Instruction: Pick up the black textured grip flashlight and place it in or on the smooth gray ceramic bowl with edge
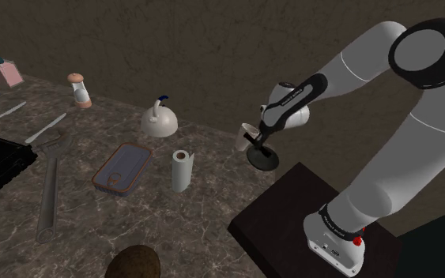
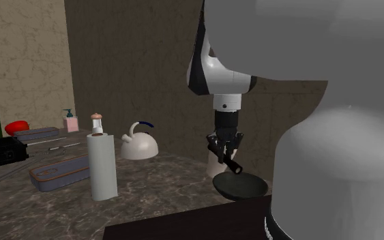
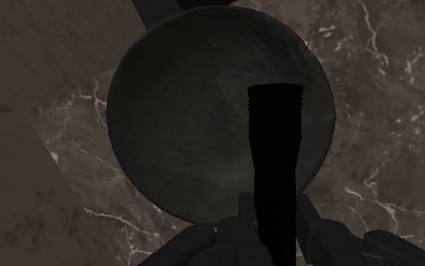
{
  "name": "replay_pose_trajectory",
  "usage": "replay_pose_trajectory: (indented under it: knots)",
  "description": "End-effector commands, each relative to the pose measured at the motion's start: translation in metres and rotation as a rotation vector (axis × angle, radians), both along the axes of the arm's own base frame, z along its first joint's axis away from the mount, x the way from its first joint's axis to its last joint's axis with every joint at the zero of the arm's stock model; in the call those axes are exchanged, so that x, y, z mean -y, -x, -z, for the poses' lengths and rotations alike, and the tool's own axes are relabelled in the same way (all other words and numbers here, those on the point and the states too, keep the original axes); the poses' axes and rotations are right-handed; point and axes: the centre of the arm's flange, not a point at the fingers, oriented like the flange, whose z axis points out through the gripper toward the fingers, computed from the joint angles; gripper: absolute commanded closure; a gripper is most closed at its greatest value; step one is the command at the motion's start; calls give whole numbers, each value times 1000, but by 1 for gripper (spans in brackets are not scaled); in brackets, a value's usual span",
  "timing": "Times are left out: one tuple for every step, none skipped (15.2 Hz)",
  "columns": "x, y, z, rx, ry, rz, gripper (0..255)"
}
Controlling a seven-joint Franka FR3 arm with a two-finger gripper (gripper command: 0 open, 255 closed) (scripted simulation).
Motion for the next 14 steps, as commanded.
replay_pose_trajectory:
  knots:
    - [19,21,-1,0,0,-1,255]
    - [28,30,-1,0,0,-1,255]
    - [37,40,-1,0,0,-1,255]
    - [40,42,-1,0,0,-1,255]
    - [40,42,4,0,0,-1,255]
    - [40,42,10,0,0,-1,255]
    - [40,42,15,0,0,-1,255]
    - [40,42,20,0,0,-1,255]
    - [40,42,25,0,0,-1,255]
    - [40,42,31,0,0,-1,255]
    - [40,42,36,0,0,-1,255]
    - [40,42,41,0,0,-1,255]
    - [40,42,47,0,0,-1,255]
    - [40,42,52,0,0,-1,255]
